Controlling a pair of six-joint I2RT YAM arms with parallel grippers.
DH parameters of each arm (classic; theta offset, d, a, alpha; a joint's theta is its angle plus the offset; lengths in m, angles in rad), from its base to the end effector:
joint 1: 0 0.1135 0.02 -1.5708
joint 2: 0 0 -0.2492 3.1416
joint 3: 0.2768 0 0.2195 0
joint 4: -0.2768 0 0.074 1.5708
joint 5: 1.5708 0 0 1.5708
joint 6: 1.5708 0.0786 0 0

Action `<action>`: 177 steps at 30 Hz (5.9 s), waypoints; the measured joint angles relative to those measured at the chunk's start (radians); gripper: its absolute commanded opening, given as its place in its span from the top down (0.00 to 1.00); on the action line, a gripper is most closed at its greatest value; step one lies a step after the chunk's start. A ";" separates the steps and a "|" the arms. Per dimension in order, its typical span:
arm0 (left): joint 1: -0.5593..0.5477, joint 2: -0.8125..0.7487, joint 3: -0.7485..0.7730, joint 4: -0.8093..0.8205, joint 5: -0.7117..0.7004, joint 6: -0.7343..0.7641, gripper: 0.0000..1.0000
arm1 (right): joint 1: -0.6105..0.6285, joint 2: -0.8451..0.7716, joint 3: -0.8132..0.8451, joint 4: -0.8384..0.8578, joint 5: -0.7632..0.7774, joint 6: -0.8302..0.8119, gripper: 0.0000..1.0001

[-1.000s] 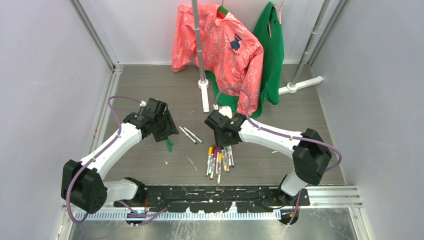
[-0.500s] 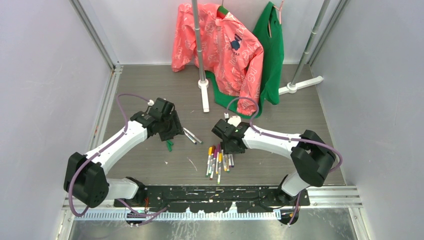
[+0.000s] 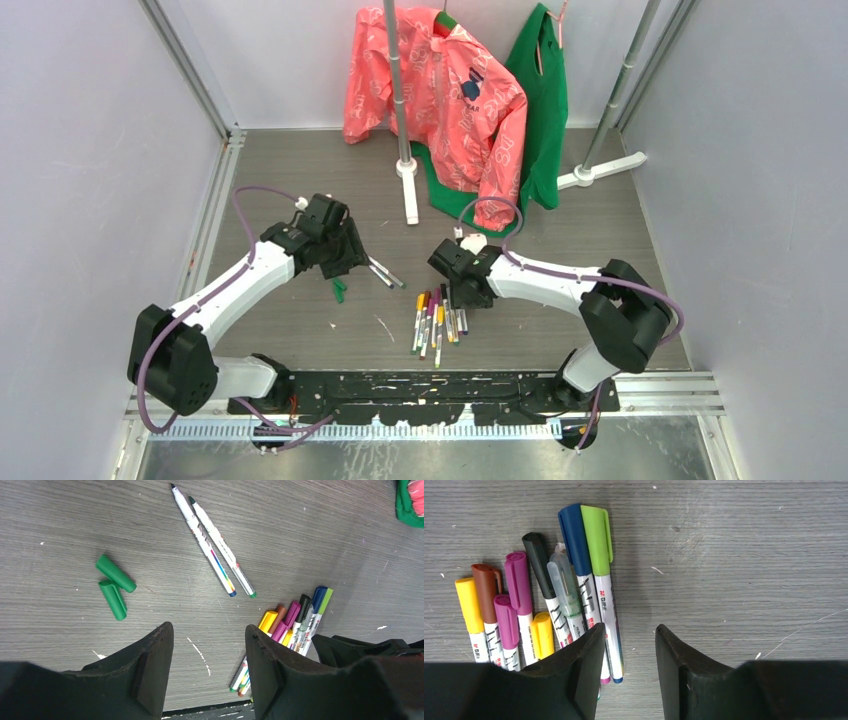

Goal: Open the pen caps

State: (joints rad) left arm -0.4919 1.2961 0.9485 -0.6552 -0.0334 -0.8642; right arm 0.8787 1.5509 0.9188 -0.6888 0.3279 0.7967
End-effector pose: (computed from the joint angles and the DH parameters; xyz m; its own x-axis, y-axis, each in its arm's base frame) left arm 0.2246 -0.1174 0.2092 -0.8294 -0.4180 -0.3707 -0.2689 0.8803 -0.3909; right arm 0.1838 0.1821 0.1425 -0.9171 -0.0456 -0.3960 -0.0319 0.9986 -0.0413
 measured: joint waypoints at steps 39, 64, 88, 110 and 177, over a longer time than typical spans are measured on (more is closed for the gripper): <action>0.000 -0.007 0.014 0.040 0.035 0.008 0.44 | -0.013 0.062 0.002 0.036 -0.093 0.086 0.99; -0.072 0.151 0.045 0.335 0.400 -0.155 0.45 | 0.063 -0.092 0.154 -0.039 -0.216 -0.013 0.99; -0.131 0.211 0.067 0.328 0.385 -0.150 0.74 | 0.111 -0.058 0.224 0.061 -0.263 0.002 0.99; -0.131 0.229 0.068 0.301 0.307 -0.197 1.00 | 0.110 -0.107 0.136 0.164 -0.258 0.023 0.71; 0.027 -0.199 -0.232 -0.121 -0.255 -0.332 0.87 | 0.015 0.492 0.636 0.034 -0.260 -0.456 0.97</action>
State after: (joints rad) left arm -0.4644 1.0973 0.7162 -0.7765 -0.2882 -1.1961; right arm 0.8940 2.0426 1.5551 -0.6548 0.0677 0.3408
